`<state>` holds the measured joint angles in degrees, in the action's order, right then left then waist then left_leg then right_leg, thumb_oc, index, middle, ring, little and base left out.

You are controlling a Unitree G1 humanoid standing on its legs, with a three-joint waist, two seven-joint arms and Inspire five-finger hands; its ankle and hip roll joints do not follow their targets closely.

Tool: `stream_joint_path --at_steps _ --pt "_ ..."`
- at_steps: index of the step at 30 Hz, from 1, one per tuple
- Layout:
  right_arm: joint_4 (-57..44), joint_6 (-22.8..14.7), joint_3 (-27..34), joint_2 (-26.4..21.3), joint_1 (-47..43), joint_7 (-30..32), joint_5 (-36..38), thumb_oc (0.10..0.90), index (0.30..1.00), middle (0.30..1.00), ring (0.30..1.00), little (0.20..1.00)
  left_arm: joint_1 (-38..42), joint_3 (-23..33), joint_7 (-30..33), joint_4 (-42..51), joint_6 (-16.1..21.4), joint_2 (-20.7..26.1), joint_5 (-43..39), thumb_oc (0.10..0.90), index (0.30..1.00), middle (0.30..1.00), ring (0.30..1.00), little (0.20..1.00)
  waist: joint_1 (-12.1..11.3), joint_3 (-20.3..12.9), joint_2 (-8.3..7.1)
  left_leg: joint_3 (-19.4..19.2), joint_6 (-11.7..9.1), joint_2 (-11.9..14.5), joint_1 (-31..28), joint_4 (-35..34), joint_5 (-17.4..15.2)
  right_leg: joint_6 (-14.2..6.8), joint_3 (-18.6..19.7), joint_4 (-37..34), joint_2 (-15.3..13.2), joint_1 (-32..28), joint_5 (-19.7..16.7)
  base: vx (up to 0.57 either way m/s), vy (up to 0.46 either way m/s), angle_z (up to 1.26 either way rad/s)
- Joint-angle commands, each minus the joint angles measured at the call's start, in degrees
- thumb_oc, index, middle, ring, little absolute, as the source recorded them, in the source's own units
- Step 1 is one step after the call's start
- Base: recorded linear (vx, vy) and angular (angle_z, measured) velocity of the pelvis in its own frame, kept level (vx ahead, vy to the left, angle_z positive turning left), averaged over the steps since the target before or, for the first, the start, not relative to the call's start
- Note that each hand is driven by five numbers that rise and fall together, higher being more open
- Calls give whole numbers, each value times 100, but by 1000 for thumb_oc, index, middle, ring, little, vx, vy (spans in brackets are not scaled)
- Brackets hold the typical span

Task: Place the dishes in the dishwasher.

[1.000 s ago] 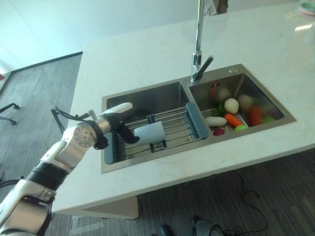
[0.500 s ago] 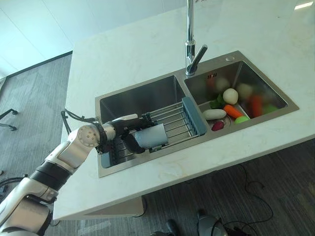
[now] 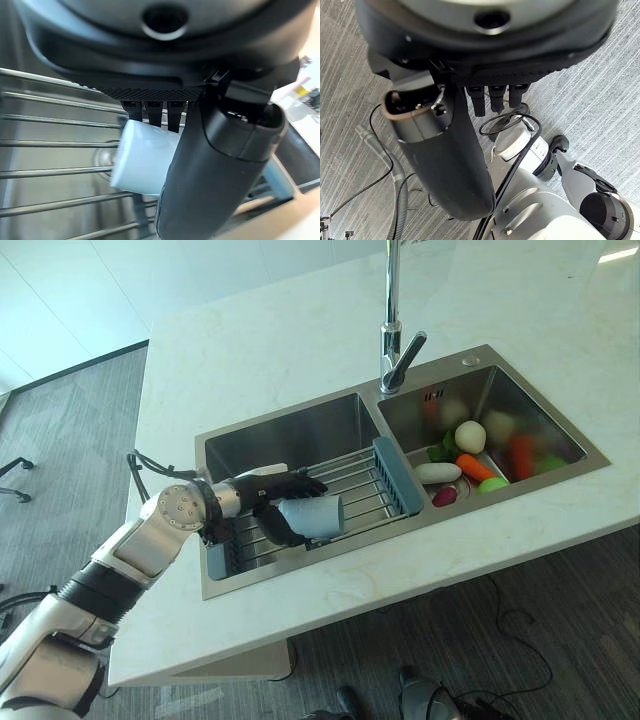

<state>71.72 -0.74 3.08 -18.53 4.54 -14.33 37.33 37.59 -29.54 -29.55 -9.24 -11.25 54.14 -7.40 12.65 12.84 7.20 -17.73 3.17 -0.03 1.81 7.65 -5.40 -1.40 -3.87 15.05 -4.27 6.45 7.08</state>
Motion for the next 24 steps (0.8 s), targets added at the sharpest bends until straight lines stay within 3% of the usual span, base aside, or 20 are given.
stream_joint_path --at_steps 1,7,15,24 --pt "-65 -20 127 -159 392 -84 184 800 900 900 900 900 690 332 260 -96 169 166 157 800 900 900 900 900 129 -528 95 99 -431 459 305 953 -988 -928 43 214 -387 302 215 0 0 0" --pt "-96 7 165 -203 439 -81 150 800 900 900 900 900 643 328 288 -251 199 52 306 800 900 900 900 900 185 -480 119 72 -436 455 300 953 -986 -934 81 214 -387 322 211 0 0 0" --pt "-240 -8 168 -242 545 -104 144 800 900 900 900 900 629 249 699 -472 502 -68 909 800 900 900 900 900 292 -397 162 29 -438 438 310 953 -975 -931 134 214 -396 364 196 5 6 -3" --pt "-309 -16 210 -276 581 -110 88 800 900 900 900 900 605 232 625 -326 412 -173 659 800 900 900 900 900 348 -346 244 3 -446 409 288 953 -1003 -951 154 214 -414 362 224 7 5 -5"
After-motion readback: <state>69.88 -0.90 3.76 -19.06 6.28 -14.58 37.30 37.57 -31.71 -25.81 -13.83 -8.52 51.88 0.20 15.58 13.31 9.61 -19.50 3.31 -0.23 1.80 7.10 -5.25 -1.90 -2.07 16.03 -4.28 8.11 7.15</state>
